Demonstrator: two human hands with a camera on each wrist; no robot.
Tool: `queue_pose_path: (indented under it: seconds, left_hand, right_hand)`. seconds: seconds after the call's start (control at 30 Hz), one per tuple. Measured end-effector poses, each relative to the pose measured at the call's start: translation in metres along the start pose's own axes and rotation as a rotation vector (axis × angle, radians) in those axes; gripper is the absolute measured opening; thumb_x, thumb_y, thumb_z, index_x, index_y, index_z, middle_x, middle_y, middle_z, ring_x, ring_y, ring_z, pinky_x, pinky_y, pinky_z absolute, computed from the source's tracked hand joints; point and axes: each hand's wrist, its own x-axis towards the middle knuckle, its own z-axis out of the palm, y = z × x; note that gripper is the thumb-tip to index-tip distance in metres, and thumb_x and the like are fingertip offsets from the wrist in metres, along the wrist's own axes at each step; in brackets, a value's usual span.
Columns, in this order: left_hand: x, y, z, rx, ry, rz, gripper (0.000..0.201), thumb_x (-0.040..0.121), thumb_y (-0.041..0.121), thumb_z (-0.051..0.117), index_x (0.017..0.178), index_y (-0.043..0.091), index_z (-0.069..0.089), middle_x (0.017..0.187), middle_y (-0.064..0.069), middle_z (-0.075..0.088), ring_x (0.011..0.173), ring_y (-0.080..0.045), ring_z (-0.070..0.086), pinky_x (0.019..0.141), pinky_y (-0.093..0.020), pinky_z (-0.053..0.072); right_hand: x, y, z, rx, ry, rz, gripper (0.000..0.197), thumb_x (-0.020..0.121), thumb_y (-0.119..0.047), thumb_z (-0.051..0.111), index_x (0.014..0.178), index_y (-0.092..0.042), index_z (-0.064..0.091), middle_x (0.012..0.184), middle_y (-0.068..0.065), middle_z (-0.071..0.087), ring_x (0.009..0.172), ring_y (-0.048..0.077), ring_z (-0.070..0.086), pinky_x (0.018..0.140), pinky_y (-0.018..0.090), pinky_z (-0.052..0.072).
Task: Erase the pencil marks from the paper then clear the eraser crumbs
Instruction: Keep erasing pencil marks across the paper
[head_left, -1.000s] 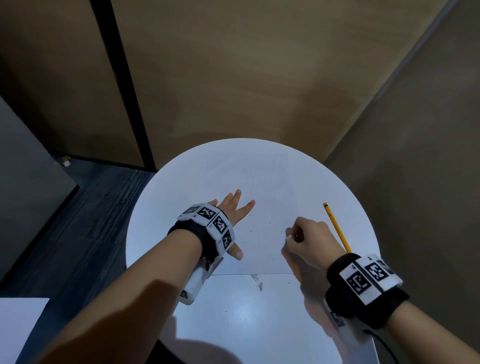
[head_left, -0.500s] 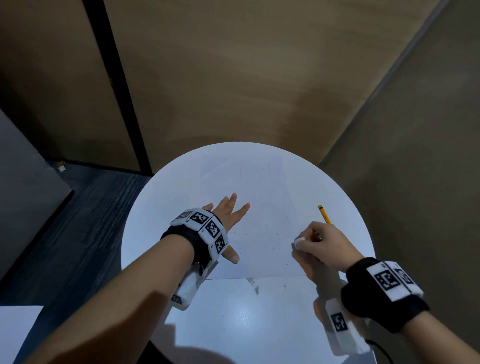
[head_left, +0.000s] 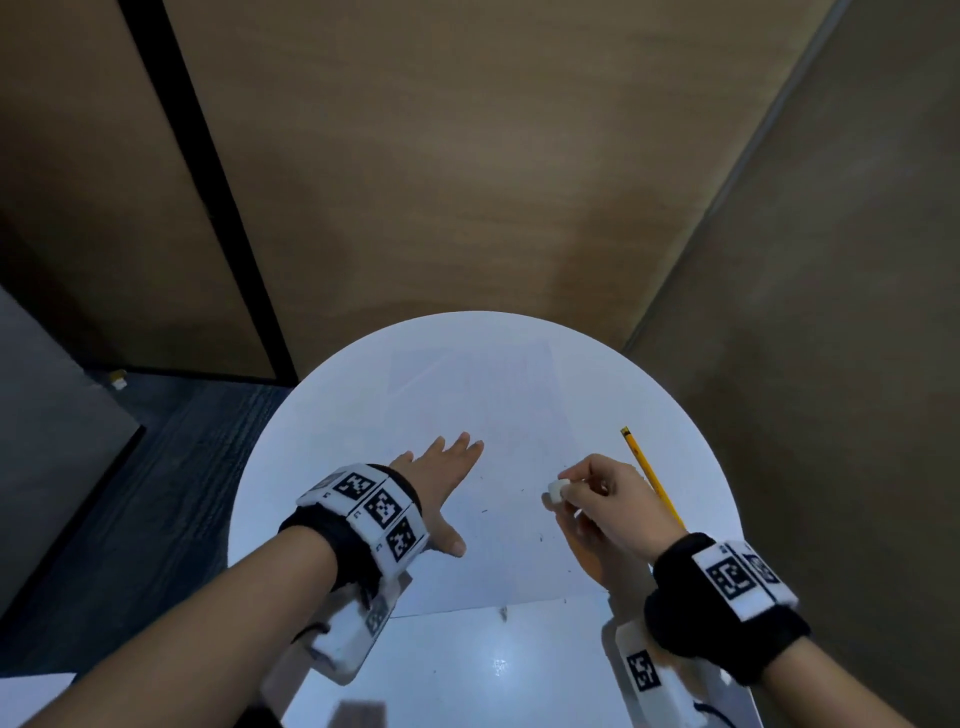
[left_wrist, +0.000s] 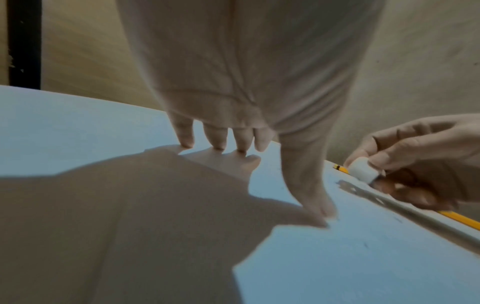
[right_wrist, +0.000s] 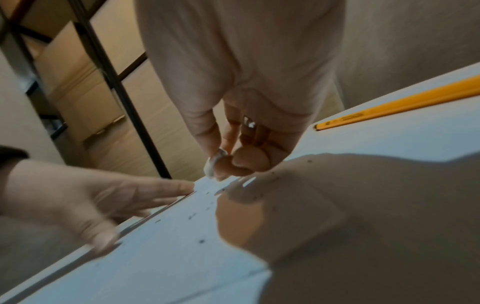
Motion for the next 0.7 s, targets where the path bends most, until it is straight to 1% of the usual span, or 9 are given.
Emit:
queue_pose_path:
  seconds: [0.07,0.1,0.13,0.17,0.27,0.37,0.5,0.6,0.7]
  left_hand:
    - [-0.002,0.000,-0.008,-0.080,0.102,-0.041,0.094,0.087,0.041,0.065,0.152,0.028,-0.002,0.159,0.009,-0.001,0.146,-0.017,0.009,0.117,-0.036,0.018]
    - [-0.002,0.000,-0.012,-0.096,0.172,-0.077,0.088,0.088,0.041,0.063,0.152,0.028,0.004,0.159,0.009,0.006,0.145,-0.017,0.016,0.116,-0.035,0.020]
    - [-0.001,0.000,-0.015,-0.075,0.223,-0.119,0.086,0.088,0.044,0.061,0.152,0.027,0.006,0.159,0.007,0.008,0.144,-0.017,0.017,0.116,-0.036,0.019]
    - [0.001,0.000,-0.016,-0.034,0.240,-0.161,0.089,0.087,0.048,0.061,0.152,0.025,0.004,0.160,0.005,0.003,0.146,-0.017,0.011,0.117,-0.039,0.015]
    - [0.013,-0.005,-0.012,0.020,0.129,-0.233,0.110,0.079,0.062,0.061,0.151,0.023,-0.012,0.158,-0.001,-0.019,0.146,-0.022,-0.012,0.115,-0.053,0.001]
    - [0.021,-0.009,-0.006,0.013,0.042,-0.187,0.118,0.073,0.065,0.064,0.148,0.027,-0.019,0.155,-0.001,-0.027,0.144,-0.026,-0.018,0.112,-0.058,-0.001]
    - [0.021,-0.007,-0.004,0.049,0.020,-0.123,0.116,0.073,0.063,0.067,0.146,0.037,-0.020,0.154,0.000,-0.029,0.144,-0.027,-0.020,0.112,-0.058,-0.004]
    - [0.022,-0.007,-0.003,0.035,0.019,-0.119,0.110,0.075,0.063,0.066,0.146,0.042,-0.016,0.154,-0.002,-0.029,0.143,-0.030,-0.021,0.111,-0.059,-0.006]
    - [0.022,-0.002,-0.003,0.041,0.034,-0.125,0.104,0.077,0.066,0.061,0.146,0.044,-0.013,0.154,-0.005,-0.028,0.143,-0.033,-0.020,0.111,-0.059,-0.006]
  right_hand:
    - [0.002,-0.002,0.006,-0.152,-0.049,-0.044,0.013,0.091,-0.016,0.056,0.078,-0.019,0.058,0.075,-0.003,0.064,0.063,0.009,0.057,0.058,0.018,0.042]
    - [0.002,-0.003,0.009,-0.245,-0.076,-0.060,0.016,0.091,-0.017,0.056,0.075,-0.021,0.055,0.079,-0.005,0.062,0.069,0.007,0.055,0.058,0.015,0.039]
    - [0.003,-0.005,0.012,-0.316,-0.099,-0.070,0.018,0.091,-0.017,0.055,0.073,-0.022,0.053,0.081,-0.006,0.061,0.072,0.006,0.054,0.057,0.012,0.036]
    - [0.003,-0.006,0.013,-0.353,-0.113,-0.077,0.019,0.091,-0.017,0.055,0.073,-0.021,0.053,0.083,-0.006,0.060,0.075,0.008,0.053,0.056,0.011,0.036]
    - [0.008,-0.013,0.014,-0.358,-0.120,-0.073,0.017,0.090,-0.017,0.055,0.074,-0.021,0.055,0.086,-0.001,0.064,0.076,0.012,0.055,0.058,0.015,0.039]
    - [0.019,-0.023,0.013,-0.285,-0.085,-0.075,0.016,0.092,-0.017,0.053,0.076,-0.020,0.056,0.073,0.001,0.061,0.062,0.010,0.052,0.053,0.020,0.037]
    - [0.032,-0.035,0.024,-0.338,-0.168,-0.112,0.007,0.091,-0.017,0.054,0.087,-0.013,0.059,0.071,-0.002,0.057,0.060,0.006,0.050,0.052,0.017,0.035]
    - [0.037,-0.038,0.034,-0.423,-0.214,-0.152,0.004,0.088,-0.016,0.057,0.085,-0.014,0.059,0.073,-0.008,0.055,0.064,0.000,0.049,0.053,0.013,0.034]
    - [0.039,-0.037,0.034,-0.456,-0.218,-0.181,0.005,0.086,-0.018,0.060,0.082,-0.016,0.058,0.079,-0.007,0.059,0.066,-0.002,0.050,0.054,0.011,0.033]
